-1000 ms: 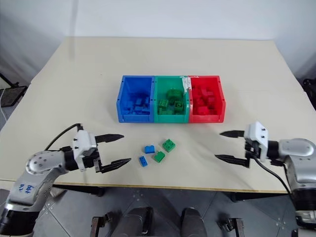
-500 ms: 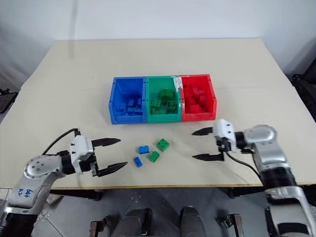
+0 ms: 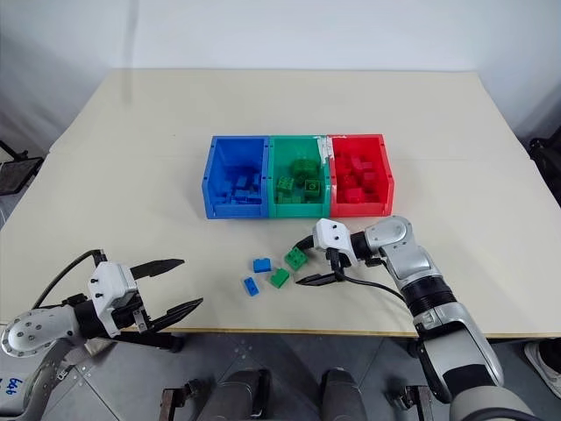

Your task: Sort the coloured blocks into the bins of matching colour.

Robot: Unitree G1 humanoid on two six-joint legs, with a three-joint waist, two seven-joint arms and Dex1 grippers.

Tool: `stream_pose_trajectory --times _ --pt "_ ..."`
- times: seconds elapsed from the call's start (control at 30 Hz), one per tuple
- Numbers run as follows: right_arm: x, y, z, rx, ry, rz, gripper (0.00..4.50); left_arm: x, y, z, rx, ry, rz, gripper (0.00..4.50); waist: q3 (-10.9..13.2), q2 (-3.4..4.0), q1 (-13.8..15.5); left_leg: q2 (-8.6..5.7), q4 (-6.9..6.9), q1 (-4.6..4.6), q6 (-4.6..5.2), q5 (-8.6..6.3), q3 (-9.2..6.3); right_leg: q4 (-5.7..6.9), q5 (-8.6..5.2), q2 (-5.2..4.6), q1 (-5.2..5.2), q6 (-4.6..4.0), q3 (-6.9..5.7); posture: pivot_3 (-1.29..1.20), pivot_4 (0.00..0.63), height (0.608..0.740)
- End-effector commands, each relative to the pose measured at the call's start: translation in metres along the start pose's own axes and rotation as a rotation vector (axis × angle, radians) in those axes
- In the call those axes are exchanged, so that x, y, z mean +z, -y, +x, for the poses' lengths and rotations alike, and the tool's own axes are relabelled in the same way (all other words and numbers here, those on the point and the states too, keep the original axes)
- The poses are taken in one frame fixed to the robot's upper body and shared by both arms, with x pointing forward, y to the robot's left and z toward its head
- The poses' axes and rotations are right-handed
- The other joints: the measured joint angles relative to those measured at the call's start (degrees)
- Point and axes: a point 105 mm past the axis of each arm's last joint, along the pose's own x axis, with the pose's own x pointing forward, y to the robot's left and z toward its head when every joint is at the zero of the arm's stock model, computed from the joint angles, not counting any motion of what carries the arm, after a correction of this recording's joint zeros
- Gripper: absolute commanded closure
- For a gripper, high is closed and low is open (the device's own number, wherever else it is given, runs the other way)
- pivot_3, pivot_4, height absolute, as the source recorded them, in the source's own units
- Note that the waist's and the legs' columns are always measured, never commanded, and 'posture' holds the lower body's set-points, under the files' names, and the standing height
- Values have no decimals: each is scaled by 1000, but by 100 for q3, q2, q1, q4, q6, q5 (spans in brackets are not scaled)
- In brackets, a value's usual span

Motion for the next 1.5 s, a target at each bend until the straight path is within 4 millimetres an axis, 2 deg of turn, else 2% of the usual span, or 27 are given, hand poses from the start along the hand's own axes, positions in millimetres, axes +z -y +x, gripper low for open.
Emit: stream_pose_trajectory --times 0.03,0.13,0.17,0.3,0.43,0.57,0.7,0.8,0.9,1.0,1.1,1.17,1.27,1.33,1.4,1.5 --pt "0 3 -2 -39 3 16 1872 9 3 0 0 32 17 0 0 0 0 0 0 0 0 0 0 0 0 0 0 0 0 0 150 740" --pt "2 3 -4 -73 26 32 2901 9 4 1 -7 38 17 0 0 0 1 1 0 0 0 0 0 0 0 0 0 0 0 0 150 740" --pt "3 3 -6 -87 35 39 3115 9 4 2 -9 40 17 0 0 0 2 1 0 0 0 0 0 0 0 0 0 0 0 0 150 740" --pt "24 11 -26 -202 152 116 3116 14 3 5 -3 65 24 0 0 0 13 0 0 -1 0 -1 0 -1 0 -2 -1 0 1 0 150 740" --pt "47 24 -40 -312 252 168 3116 27 -4 10 28 118 9 0 0 0 13 1 1 -5 0 -1 0 -1 0 -2 -3 0 0 0 150 740" --pt "69 69 -56 -587 323 195 3116 44 -14 14 86 191 -23 0 1 1 -27 2 -1 -4 -1 -1 3 2 0 -1 -7 -1 5 0 150 740" --pt "69 94 -63 -738 300 182 3116 51 -17 17 110 225 -41 0 1 1 -40 5 -7 -4 -5 -3 3 4 0 6 -13 -2 3 0 150 740" --pt "68 103 -63 -784 299 192 3116 53 -18 17 116 232 -46 0 1 1 -30 0 -6 -7 0 -6 3 4 0 3 -12 -2 3 0 150 740" --pt "73 107 -61 -784 329 187 2029 54 -21 16 122 231 -45 0 1 1 -41 -2 -4 -11 3 -7 3 4 0 3 -12 -2 3 0 150 740" --pt "75 104 -64 -777 338 171 962 53 -21 15 122 227 -47 0 1 1 -50 1 -5 -12 2 -7 4 4 0 5 -12 -2 2 0 150 740" --pt "78 92 -79 -765 363 118 15 49 -22 13 115 205 -42 0 1 1 -31 0 -5 -12 3 -7 3 3 0 5 -12 -2 2 0 150 740" --pt "77 81 -87 -731 375 96 15 46 -22 12 109 194 -40 0 1 1 -1 0 -5 -13 5 -9 3 2 0 4 -12 -2 1 0 150 740" --pt "62 34 -107 -569 339 42 15 36 -16 16 27 141 1 0 1 1 72 -2 -3 -19 10 -12 -1 -11 0 3 -10 -2 -4 0 150 740" --pt "47 10 -118 -498 294 42 15 31 -13 20 -26 120 23 0 1 2 111 -3 -5 -25 17 -17 -4 -32 0 2 -4 -1 -11 0 150 740" --pt "23 -9 -129 -461 180 21 15 28 -4 28 -120 92 61 0 1 2 107 -4 -3 -27 21 -20 6 -41 2 0 -2 2 -10 0 150 740" --pt "-3 -26 -145 -450 76 37 15 28 5 39 -204 91 87 0 1 2 86 0 3 -25 22 -20 20 -43 4 1 -2 6 -9 0 150 740"
